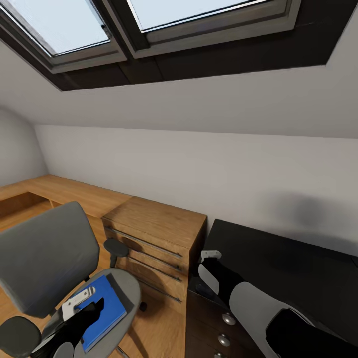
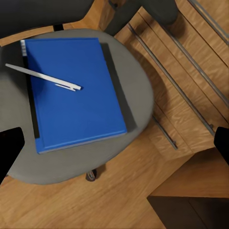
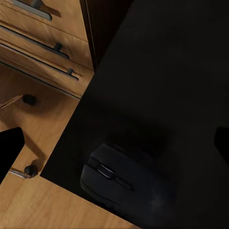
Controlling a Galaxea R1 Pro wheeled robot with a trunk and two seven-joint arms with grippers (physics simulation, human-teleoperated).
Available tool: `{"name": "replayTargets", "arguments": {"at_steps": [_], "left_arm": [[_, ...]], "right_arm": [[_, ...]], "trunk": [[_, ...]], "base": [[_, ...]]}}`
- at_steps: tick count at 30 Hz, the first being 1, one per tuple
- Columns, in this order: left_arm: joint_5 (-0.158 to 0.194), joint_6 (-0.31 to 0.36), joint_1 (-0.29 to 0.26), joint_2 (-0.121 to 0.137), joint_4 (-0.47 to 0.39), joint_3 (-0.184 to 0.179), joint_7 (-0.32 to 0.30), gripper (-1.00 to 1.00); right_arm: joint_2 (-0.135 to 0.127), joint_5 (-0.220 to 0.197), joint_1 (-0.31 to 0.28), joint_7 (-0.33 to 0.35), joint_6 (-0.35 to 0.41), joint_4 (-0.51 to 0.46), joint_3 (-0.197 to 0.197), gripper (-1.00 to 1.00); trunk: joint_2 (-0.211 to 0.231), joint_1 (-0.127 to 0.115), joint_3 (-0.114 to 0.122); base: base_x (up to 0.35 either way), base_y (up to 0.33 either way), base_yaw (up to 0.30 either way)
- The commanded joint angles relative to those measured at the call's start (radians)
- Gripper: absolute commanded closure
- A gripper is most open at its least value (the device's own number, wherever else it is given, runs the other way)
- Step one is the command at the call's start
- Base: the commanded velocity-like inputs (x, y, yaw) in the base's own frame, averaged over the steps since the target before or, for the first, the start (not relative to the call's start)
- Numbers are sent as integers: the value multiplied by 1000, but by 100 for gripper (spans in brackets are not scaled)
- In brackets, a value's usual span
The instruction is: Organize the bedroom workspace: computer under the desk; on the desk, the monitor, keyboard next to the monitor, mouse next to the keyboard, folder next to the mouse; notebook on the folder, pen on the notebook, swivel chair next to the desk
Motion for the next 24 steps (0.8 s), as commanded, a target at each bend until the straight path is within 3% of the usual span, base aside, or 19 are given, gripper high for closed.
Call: {"name": "replayTargets", "arguments": {"at_steps": [1, 18, 24], "left_arm": [[10, 2, 0, 0, -2, 0, 8, -100], [10, 1, 0, 0, -3, 1, 9, -100], [10, 2, 0, 0, -3, 1, 9, -100]], "right_arm": [[0, -7, -1, -7, 4, -1, 7, -100], [0, -10, -1, -9, 9, -1, 6, -100], [0, -50, -1, -14, 21, -2, 5, -100]], "trunk": [[-1, 0, -1], [-120, 65, -54], [-155, 85, -70]], "base": [[0, 0, 0], [0, 0, 0], [0, 0, 0]]}}
